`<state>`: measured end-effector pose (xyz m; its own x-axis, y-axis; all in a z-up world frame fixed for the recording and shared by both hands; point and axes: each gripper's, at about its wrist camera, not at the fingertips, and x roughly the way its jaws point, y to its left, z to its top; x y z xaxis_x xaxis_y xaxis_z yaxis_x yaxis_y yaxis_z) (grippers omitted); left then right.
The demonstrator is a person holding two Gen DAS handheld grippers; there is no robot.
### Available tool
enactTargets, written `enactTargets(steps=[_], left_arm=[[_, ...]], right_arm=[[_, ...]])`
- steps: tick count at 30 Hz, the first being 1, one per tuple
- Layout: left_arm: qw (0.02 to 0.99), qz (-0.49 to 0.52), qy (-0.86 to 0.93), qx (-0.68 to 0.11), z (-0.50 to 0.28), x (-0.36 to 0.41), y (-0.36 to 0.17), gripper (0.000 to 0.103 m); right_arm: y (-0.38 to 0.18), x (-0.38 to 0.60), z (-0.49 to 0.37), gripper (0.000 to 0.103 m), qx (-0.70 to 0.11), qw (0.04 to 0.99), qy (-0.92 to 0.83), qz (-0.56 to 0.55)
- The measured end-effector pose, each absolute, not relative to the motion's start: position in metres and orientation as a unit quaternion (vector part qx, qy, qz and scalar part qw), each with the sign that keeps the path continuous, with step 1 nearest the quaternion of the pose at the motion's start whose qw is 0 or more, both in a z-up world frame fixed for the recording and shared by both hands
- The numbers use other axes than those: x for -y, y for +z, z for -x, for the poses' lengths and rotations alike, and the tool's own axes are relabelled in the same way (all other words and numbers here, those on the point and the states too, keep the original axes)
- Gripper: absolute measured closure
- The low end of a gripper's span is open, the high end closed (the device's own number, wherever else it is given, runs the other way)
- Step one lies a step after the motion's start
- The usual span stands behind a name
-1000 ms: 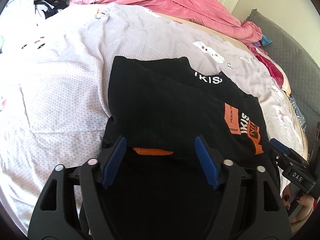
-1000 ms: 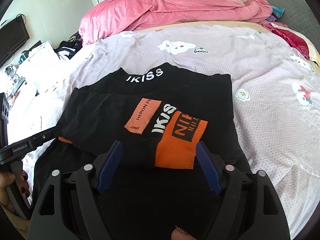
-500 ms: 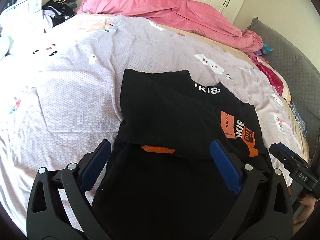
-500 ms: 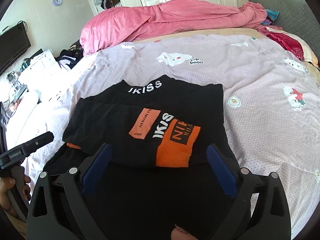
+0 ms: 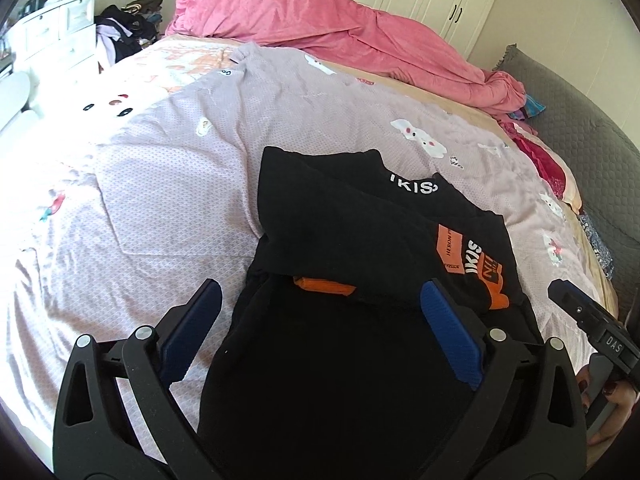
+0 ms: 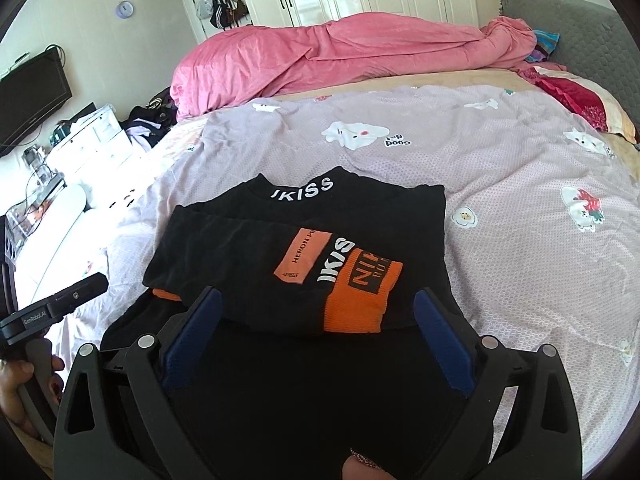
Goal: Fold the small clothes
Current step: 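Move both open tools down to the black shirt's hem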
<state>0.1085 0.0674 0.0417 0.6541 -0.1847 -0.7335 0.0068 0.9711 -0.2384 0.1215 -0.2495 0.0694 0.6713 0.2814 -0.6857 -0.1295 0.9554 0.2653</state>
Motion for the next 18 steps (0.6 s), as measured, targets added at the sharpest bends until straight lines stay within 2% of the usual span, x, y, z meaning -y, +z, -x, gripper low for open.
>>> enactTargets(steps=[18], left_arm=[[0.908, 0.118, -0.035, -0.4, -0.072, -0.086, 0.049, 0.01]], right_arm=[[0.078, 0.253, -0.093, 0.007, -0.381, 0.913, 0.12, -0.084]])
